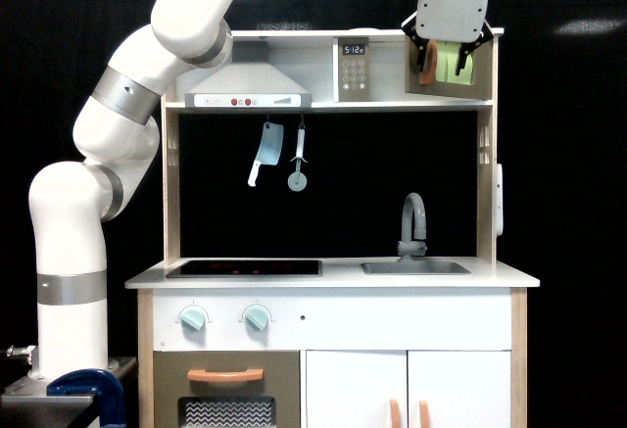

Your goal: Open the oven door

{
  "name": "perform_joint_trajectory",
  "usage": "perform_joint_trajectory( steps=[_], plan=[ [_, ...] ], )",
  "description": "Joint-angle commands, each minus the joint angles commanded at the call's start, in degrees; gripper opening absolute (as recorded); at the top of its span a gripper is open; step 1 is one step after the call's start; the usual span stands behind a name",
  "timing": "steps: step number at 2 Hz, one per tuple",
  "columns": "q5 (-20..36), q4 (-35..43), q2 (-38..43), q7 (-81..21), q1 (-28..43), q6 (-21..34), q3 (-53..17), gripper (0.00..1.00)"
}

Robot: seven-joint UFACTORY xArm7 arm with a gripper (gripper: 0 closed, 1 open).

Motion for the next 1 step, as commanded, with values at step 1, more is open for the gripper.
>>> perform_joint_trajectory(
  steps=[1],
  plan=[
    [-1.11, -13.13, -7.7, -5.49, -2.59, -2.23, 0.69, 1.0]
  ],
)
